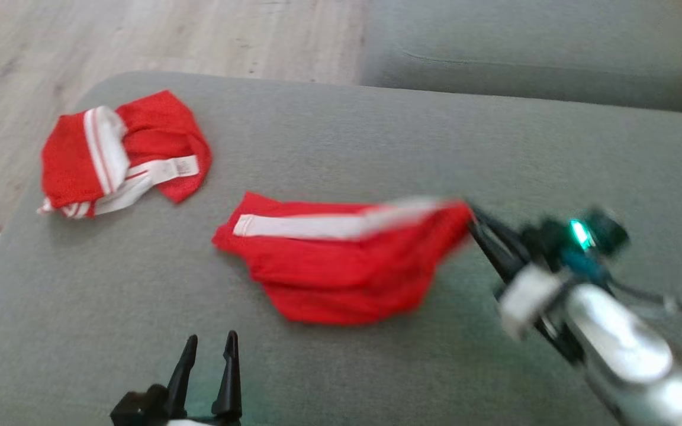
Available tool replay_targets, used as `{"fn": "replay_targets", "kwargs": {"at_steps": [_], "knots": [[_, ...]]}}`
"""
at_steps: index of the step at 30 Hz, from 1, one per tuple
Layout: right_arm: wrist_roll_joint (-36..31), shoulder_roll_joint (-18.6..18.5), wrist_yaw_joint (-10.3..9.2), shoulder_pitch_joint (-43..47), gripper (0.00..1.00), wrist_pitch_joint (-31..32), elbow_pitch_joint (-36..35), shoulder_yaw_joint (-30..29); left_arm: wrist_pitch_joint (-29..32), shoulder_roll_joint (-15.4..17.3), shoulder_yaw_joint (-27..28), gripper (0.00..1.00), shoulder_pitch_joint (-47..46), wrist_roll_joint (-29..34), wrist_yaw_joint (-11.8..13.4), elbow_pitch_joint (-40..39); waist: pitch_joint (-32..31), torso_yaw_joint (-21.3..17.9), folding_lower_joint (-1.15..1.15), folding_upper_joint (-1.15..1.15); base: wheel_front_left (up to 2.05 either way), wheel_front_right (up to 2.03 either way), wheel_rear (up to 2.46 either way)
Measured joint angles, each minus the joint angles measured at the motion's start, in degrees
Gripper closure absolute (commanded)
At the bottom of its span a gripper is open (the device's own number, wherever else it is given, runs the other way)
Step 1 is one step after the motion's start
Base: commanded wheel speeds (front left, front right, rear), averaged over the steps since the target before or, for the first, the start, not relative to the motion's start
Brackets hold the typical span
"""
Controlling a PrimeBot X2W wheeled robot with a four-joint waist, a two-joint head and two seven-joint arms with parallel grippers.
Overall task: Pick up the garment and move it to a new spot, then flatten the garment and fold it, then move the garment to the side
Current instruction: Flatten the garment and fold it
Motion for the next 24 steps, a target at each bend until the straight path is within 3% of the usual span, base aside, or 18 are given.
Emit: {"fn": "replay_targets", "kwargs": {"at_steps": [3,4,5,6,17,24], "knots": [[0.14,-1.62,0.0,5.15,1.0,0.01,1.59,-2.59,0.0,-0.01,0.02,0.0,-0.75,0.04,-0.01,-0.12,0.34,-1.58,0.0,0.0,0.0,0.0,0.0],[0.13,-1.66,0.0,5.82,0.77,0.0,2.14,-4.03,0.0,-0.01,0.07,0.0,-1.34,0.25,-0.01,-0.12,0.47,-2.07,0.0,0.0,0.0,0.0,0.0],[0.13,-1.59,0.0,6.21,0.45,0.01,2.65,-5.65,0.0,-0.01,0.1,0.0,-1.99,0.46,-0.02,-0.12,0.56,-2.56,0.0,0.0,0.0,0.0,0.0],[0.12,-1.42,0.0,6.32,0.0,0.0,3.19,-7.36,0.0,-0.01,0.23,0.0,-2.64,0.51,-0.02,-0.11,0.6,-3.04,0.0,0.0,0.0,0.0,0.0],[-4.2,1.34,0.0,10.22,0.0,0.01,4.59,-20.33,0.0,-0.05,2.26,0.0,-4.76,0.68,1.31,-0.08,-0.23,-7.06,0.0,0.0,0.0,0.0,0.0],[-12.77,2.85,0.0,10.63,0.0,0.01,2.83,-29.5,0.0,-0.09,4.08,0.0,-6.05,2.11,2.27,0.05,-0.38,-9.1,0.0,0.0,0.0,0.0,0.0]]}}
